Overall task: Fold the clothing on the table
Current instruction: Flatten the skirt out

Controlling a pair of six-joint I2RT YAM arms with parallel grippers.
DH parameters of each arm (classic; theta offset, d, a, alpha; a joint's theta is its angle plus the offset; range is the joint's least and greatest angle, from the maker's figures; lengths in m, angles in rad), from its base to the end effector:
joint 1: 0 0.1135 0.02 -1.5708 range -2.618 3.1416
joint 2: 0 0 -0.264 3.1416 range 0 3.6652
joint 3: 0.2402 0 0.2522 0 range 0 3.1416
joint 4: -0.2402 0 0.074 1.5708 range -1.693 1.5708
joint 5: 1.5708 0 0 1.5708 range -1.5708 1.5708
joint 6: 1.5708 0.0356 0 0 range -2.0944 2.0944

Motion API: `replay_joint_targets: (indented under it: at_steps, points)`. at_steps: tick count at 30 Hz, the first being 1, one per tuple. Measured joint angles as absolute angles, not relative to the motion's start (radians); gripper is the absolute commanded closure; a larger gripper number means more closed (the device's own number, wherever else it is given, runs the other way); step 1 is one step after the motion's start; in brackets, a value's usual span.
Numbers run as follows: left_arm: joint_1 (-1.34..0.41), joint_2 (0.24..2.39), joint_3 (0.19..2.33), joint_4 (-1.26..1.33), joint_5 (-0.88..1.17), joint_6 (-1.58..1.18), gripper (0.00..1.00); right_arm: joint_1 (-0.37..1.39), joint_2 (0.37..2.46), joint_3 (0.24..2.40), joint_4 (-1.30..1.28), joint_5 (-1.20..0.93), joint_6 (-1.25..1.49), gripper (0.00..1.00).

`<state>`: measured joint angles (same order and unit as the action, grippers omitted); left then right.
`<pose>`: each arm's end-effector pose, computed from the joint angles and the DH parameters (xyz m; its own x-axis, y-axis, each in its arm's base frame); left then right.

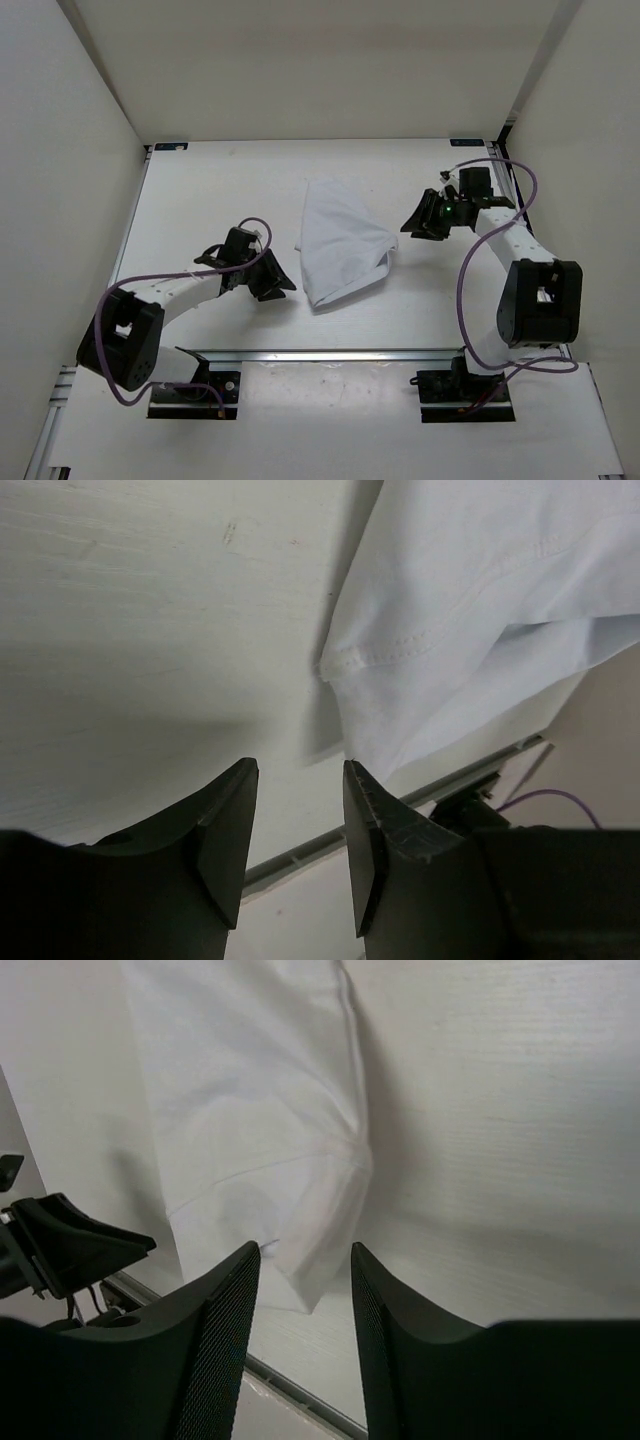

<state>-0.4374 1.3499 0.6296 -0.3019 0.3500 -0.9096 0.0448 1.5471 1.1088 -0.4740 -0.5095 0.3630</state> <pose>0.2139 -0.1135 0.1629 -0.9165 -0.3899 -0.0893 -0.2662 0.7613 -0.5913 0.3242 0.0319 0.2447 -0.8584 0.2718 -0.4351 -0.0347 0.8154 0.5779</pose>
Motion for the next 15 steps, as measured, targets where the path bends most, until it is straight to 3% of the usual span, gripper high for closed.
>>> replay_joint_targets:
  at_steps: [6,10,15]
  points:
    - [-0.450,1.411,0.614,-0.182,0.393,-1.037,0.50,0.019,1.609,1.086,-0.467,-0.506,0.410,0.53]
    - [-0.450,1.411,0.614,-0.131,0.403,-1.077,0.51,0.013,1.648,1.082,-0.436,-0.537,0.454,0.45]
    - [-0.441,1.410,0.596,-0.094,0.412,-1.102,0.51,0.027,1.711,1.066,-0.390,-0.599,0.511,0.47]
